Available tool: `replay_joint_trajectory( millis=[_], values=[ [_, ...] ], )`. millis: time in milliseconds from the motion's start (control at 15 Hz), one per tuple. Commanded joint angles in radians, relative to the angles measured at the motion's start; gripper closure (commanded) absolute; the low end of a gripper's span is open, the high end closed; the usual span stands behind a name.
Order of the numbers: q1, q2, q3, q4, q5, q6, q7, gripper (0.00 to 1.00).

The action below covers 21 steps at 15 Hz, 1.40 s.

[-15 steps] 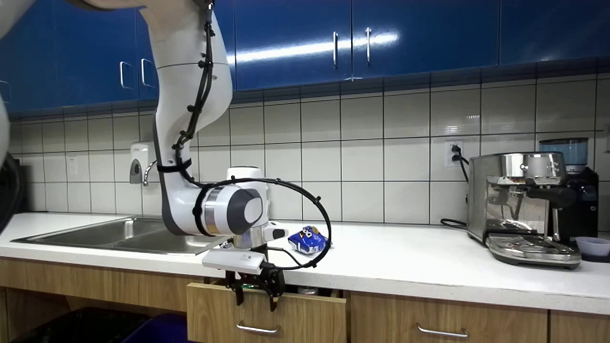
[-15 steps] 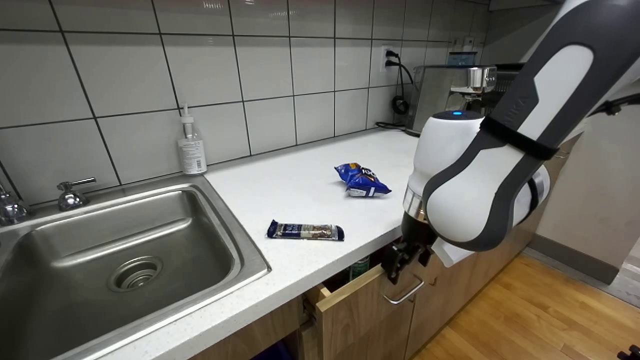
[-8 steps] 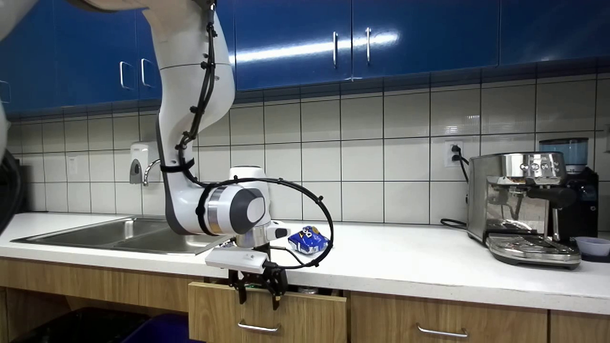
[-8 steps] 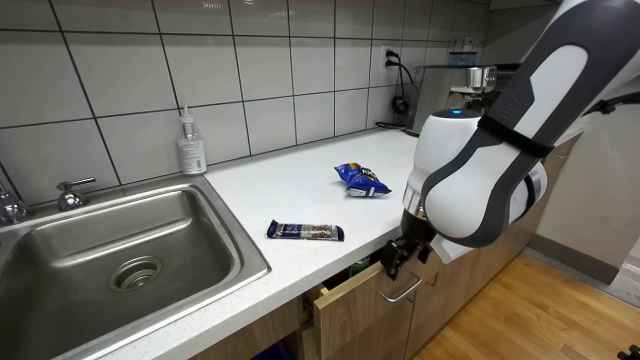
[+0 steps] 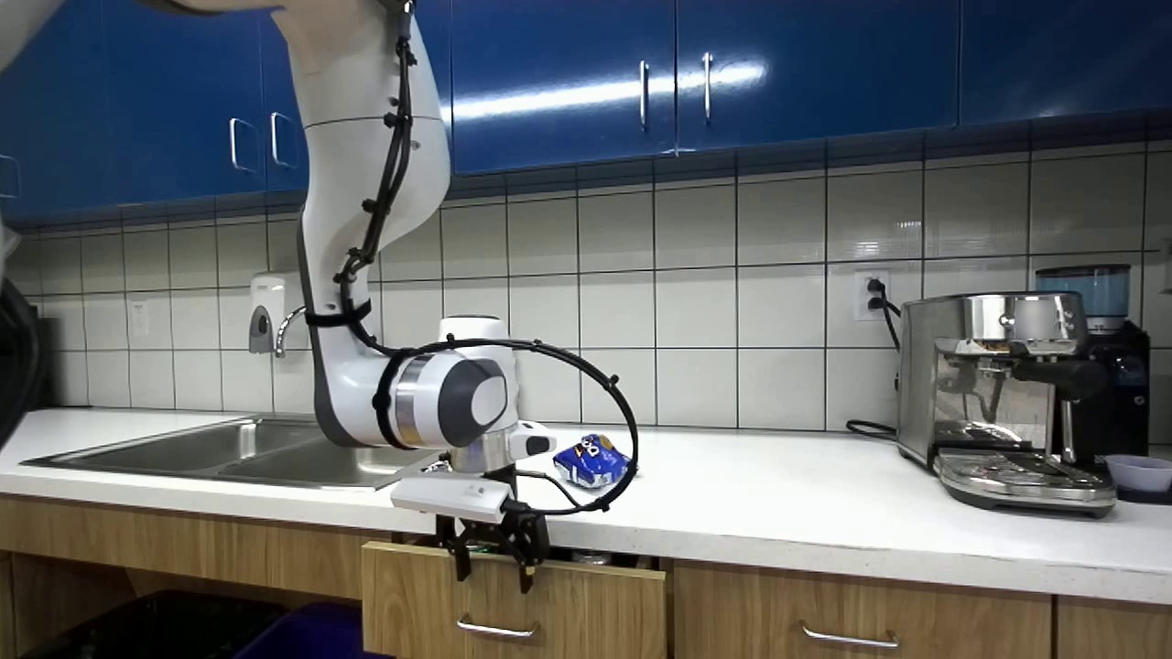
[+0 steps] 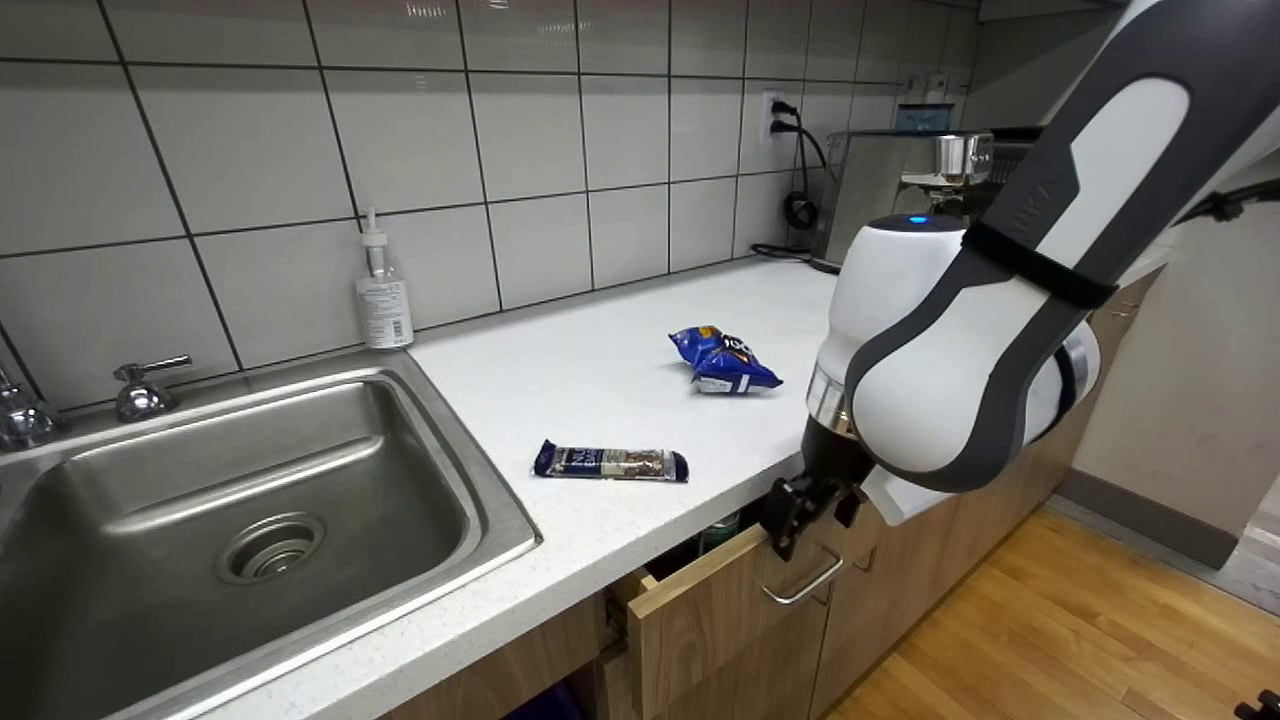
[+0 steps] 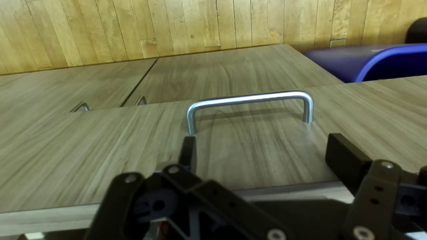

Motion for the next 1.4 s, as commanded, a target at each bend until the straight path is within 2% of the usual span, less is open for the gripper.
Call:
replay_joint_trajectory(
  millis=[0,667,867,1333],
  values=[
    [-0.026,-0.070,0.030,-0.056,0.019,-0.016,-0.010,0.00],
    [-0.002,-0.238,0.001,-0.157,0.006,-0.074,0.009,0.00],
    [-0.022,-0.288,0.022,-0.170,0.033,-0.129,-0.011,0.00],
    [-0.014,-0.408,0.010,-0.201,0.024,-0.282,-0.024,0.00]
  ],
)
